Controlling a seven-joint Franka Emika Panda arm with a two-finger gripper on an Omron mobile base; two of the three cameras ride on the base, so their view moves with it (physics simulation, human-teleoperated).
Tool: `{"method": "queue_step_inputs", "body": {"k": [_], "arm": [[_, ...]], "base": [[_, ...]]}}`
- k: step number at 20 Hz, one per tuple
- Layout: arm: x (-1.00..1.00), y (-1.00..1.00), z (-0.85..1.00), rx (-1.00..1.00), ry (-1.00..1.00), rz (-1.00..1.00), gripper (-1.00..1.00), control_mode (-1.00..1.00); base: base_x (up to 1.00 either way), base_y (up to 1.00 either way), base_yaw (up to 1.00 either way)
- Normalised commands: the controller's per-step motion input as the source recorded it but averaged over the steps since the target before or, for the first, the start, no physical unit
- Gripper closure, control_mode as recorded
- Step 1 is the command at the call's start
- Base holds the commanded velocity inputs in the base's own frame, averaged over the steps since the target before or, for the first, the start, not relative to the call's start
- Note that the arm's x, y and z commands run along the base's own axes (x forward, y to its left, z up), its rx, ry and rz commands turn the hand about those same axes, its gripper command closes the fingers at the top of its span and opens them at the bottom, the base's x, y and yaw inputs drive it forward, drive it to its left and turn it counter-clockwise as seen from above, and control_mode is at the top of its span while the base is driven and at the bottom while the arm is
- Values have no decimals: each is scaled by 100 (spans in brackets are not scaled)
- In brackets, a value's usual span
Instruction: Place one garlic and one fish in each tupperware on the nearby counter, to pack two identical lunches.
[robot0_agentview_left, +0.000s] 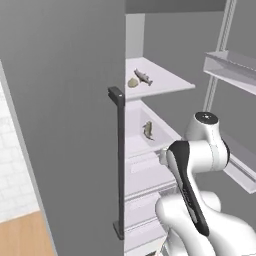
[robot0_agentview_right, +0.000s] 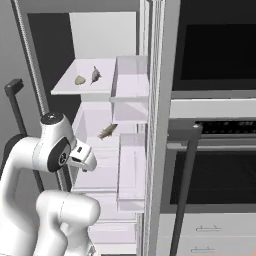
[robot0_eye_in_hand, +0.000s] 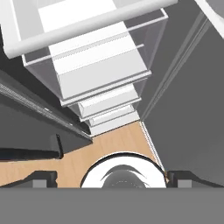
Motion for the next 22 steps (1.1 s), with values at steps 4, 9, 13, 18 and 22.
{"method": "queue_step_inputs", "body": {"k": [4, 9, 13, 18, 22], "arm": [[0, 0, 0, 0, 0, 0, -100, 100], [0, 0, 0, 0, 0, 0, -100, 100], [0, 0, 0, 0, 0, 0, -100, 100], [0, 0, 0, 0, 0, 0, -100, 100], [0, 0, 0, 0, 0, 0, -100, 100]], "base": [[45, -3, 0], [49, 0, 5], [17, -11, 9], [12, -10, 9], [9, -19, 7]]}}
